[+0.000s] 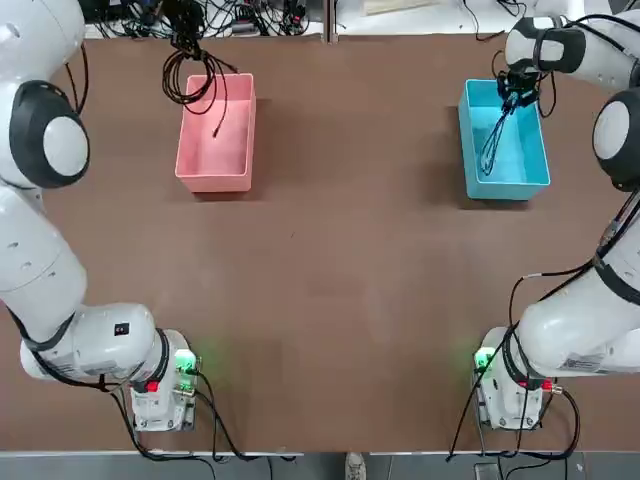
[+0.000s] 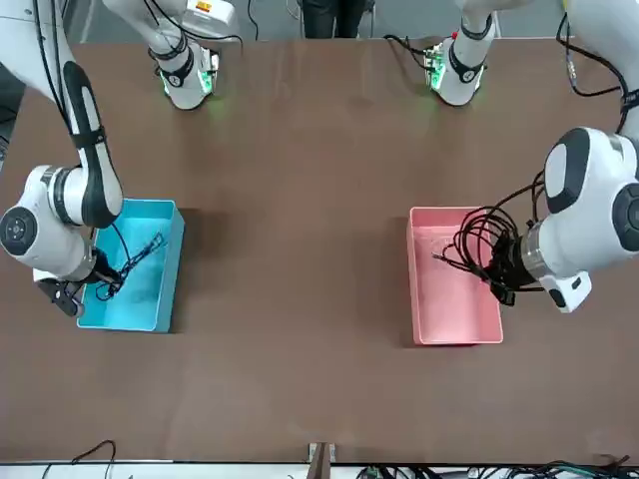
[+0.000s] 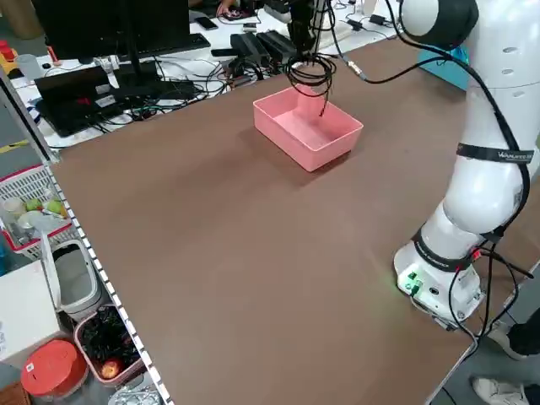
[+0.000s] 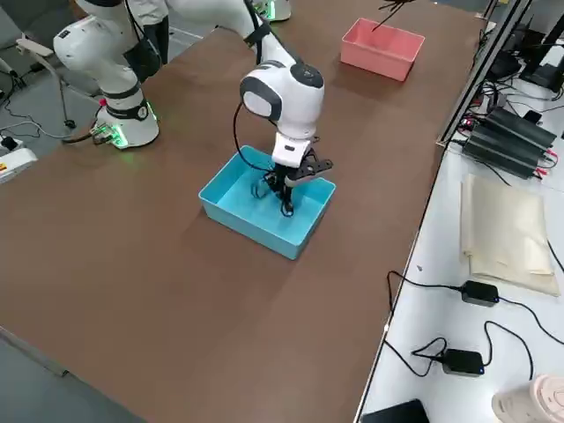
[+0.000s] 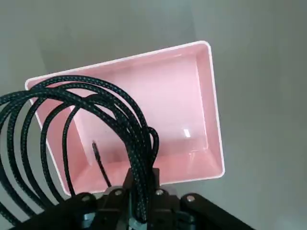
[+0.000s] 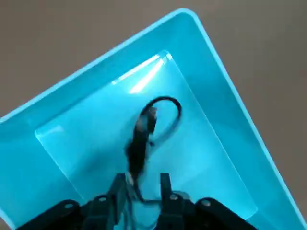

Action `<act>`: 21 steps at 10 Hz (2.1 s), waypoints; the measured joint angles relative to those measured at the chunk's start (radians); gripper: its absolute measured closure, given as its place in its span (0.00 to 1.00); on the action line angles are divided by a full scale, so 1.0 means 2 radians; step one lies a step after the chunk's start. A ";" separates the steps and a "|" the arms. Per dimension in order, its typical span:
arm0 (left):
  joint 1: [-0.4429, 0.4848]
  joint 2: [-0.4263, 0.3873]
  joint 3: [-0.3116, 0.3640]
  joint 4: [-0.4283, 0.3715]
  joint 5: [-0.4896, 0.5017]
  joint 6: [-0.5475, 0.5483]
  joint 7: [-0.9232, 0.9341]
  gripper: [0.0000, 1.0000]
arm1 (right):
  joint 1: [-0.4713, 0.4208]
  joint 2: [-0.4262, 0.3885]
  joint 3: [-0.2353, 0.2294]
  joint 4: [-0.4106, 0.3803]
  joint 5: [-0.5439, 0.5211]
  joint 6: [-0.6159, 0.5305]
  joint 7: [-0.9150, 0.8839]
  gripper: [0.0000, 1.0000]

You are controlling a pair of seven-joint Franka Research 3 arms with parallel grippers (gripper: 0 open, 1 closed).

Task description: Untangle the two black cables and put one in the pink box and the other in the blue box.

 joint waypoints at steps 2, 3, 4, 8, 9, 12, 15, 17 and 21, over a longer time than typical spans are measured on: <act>-0.003 0.001 -0.009 -0.007 0.000 -0.001 -0.009 0.86 | 0.000 0.000 0.001 0.001 0.000 0.000 0.000 0.28; -0.006 0.008 -0.009 -0.013 0.000 0.005 -0.010 0.86 | 0.000 -0.001 0.002 0.002 0.000 0.000 -0.001 0.15; -0.009 0.019 -0.009 -0.016 0.000 0.018 -0.010 0.88 | 0.000 -0.002 0.003 0.006 0.000 0.000 -0.005 0.00; -0.006 0.047 -0.009 -0.013 0.002 0.052 -0.007 0.38 | 0.005 -0.015 0.009 0.126 0.000 -0.169 -0.093 0.00; -0.006 0.042 -0.009 -0.009 0.010 0.052 -0.006 0.25 | 0.006 -0.022 0.009 0.162 0.000 -0.214 -0.123 0.00; -0.007 -0.006 -0.012 -0.004 0.023 0.019 0.039 0.00 | 0.005 -0.060 0.009 0.195 0.000 -0.258 -0.183 0.00; -0.005 -0.070 -0.012 -0.004 0.024 -0.048 0.159 0.00 | 0.020 -0.097 0.012 0.197 0.003 -0.277 -0.195 0.00; -0.004 -0.104 -0.001 -0.004 0.024 -0.083 0.255 0.00 | 0.029 -0.116 0.013 0.197 0.016 -0.280 -0.198 0.00; -0.003 -0.159 0.019 -0.002 0.023 -0.139 0.532 0.00 | 0.033 -0.131 0.013 0.210 0.020 -0.304 -0.222 0.00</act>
